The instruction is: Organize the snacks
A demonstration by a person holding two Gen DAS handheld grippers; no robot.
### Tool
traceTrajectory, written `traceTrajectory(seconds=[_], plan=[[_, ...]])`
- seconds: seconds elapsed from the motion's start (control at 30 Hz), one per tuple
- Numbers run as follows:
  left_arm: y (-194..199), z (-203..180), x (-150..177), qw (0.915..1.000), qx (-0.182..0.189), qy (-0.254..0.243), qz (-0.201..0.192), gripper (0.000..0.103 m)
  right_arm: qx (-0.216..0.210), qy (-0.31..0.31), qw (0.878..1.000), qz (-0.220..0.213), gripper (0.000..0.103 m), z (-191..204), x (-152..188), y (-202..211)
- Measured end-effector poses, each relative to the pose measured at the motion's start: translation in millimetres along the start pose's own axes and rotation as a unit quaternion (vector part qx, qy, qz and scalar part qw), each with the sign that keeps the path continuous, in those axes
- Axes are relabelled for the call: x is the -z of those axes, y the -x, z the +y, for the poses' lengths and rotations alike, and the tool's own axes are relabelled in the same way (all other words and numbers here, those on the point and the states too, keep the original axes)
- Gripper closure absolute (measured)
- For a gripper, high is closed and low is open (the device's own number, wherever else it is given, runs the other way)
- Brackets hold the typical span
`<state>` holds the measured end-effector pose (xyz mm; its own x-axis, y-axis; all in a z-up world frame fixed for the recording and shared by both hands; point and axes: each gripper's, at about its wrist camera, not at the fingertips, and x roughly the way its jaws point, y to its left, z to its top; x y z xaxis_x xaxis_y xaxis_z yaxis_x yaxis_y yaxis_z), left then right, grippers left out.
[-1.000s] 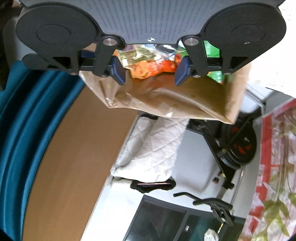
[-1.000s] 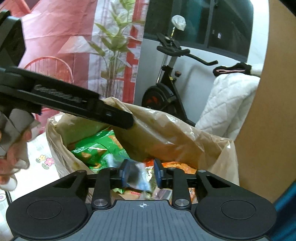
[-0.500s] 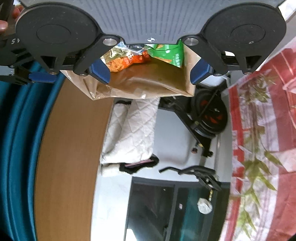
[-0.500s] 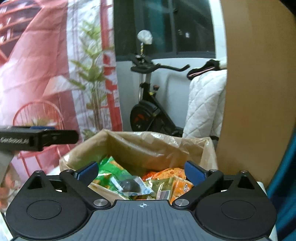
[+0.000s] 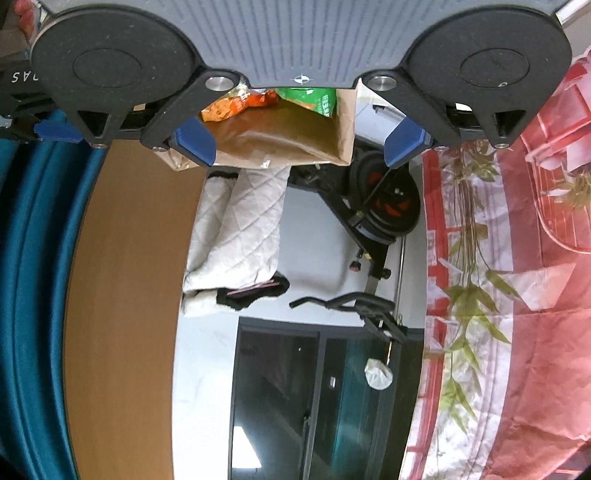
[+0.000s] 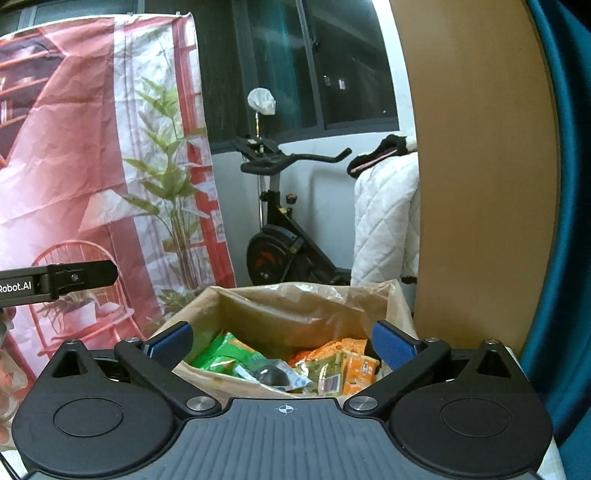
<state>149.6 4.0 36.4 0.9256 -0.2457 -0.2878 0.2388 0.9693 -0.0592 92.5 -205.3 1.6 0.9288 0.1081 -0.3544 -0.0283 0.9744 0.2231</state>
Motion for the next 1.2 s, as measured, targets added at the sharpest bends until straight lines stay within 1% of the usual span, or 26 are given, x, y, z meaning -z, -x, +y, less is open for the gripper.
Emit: traceTrajectory(seconds=[0.07,0.2,0.27,0.4,0.6,1.2], plan=[[6,0,0,0.9999,0.006,0.002,-0.009,0.004,-0.001,-0.001,1.0,-0.004,0.001,1,0,6],[15,-5,0,0.9999,0.007,0.0,-0.01,0.005,-0.001,-0.003,1.0,-0.008,0.001,3,-2,16],[17,-8,1,0.9999,0.002,-0.005,-0.012,0.005,-0.001,-0.003,1.0,-0.01,0.001,4,-2,20],[20,-16,4,0.9992,-0.017,-0.03,-0.02,0.005,0.003,-0.006,1.0,-0.011,0.001,6,-1,24],[25,-21,8,0.9985,-0.022,-0.044,-0.023,0.005,0.005,-0.007,1.0,-0.006,0.001,5,2,26],[34,-16,16,0.9992,-0.031,-0.025,-0.004,0.005,0.007,-0.006,1.0,-0.002,0.001,4,7,30]])
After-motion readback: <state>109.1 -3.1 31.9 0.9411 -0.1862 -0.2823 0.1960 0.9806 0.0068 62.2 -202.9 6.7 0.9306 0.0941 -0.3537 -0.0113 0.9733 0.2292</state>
